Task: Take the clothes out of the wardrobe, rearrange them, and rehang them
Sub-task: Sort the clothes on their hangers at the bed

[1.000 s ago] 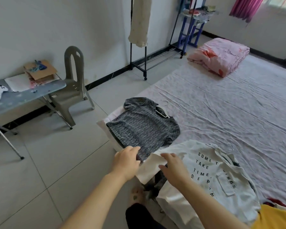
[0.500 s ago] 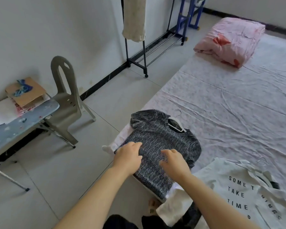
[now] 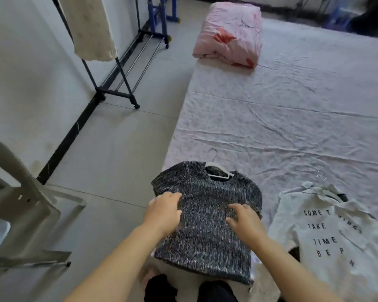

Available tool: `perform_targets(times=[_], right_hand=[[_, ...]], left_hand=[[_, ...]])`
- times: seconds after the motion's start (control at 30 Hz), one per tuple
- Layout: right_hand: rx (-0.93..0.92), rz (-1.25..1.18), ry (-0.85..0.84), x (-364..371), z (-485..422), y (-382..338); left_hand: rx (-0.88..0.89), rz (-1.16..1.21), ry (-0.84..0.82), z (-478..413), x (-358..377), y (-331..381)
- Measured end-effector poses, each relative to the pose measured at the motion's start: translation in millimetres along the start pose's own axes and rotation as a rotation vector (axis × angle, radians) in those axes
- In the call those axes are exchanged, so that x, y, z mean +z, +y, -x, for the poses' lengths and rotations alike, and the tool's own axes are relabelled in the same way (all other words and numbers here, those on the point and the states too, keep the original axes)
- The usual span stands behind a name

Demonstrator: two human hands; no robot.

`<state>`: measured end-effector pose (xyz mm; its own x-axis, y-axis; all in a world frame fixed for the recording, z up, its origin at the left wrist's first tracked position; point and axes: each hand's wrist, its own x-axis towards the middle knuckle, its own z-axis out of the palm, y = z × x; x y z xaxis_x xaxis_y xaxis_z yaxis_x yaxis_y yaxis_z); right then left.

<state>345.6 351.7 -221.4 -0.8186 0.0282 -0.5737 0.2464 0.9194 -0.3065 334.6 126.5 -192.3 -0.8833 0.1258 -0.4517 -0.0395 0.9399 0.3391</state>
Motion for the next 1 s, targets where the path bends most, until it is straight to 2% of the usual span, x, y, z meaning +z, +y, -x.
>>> perform_targets(times=[0.23,0.63,1.0], right_hand=[[0.080,-0.048,-0.004,9,-34,-2],[0.059,-0.012,-0.128,8,-179,17],[0.067,0.009,-0.053,24,-299,30]], left_hand=[[0.056,0.010,-0.052,-51,-4,-12],[-0.032,0.026,-0.140,-144,33,-6],[-0.046,0.022,-0.187,-208,71,-5]])
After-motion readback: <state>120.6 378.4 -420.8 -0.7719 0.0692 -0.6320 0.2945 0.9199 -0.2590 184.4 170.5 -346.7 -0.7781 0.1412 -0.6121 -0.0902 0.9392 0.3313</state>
